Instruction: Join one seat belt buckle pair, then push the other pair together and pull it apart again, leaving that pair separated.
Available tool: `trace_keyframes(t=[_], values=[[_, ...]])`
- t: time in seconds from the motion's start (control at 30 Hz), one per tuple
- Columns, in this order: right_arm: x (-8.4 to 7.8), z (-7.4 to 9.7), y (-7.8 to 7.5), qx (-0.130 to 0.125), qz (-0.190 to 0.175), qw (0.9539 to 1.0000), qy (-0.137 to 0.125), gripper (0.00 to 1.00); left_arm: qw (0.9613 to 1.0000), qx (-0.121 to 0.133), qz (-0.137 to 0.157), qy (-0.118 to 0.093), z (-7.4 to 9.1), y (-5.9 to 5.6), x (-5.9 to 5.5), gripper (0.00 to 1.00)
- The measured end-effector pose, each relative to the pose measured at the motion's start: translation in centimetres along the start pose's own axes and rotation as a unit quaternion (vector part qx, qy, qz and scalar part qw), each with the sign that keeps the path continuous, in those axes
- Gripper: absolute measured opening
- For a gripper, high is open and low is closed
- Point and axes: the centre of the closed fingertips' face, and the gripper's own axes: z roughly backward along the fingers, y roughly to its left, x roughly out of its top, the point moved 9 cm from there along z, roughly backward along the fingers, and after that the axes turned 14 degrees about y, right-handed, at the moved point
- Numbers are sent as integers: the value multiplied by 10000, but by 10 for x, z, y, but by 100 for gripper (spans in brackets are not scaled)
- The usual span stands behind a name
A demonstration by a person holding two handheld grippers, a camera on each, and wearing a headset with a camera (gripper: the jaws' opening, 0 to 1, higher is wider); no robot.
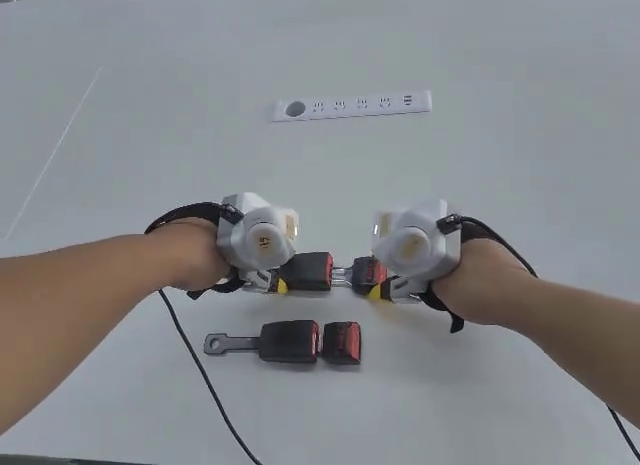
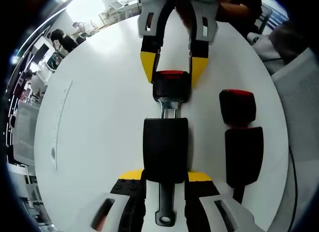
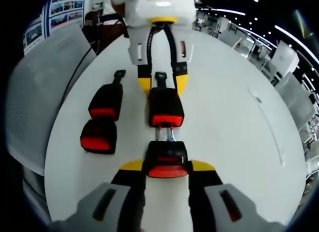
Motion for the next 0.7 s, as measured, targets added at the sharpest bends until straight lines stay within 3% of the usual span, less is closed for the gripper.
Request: trace_keyframes(t=[0.37,0.7], values=[[3,-4,-2,20,14,10000,-53,29,10000,13,-37,-85,0,0,-2,28],[18,-10,-3,12,83,10000,-45,28,10000,24,-31,-76,1,-1,-2,27]])
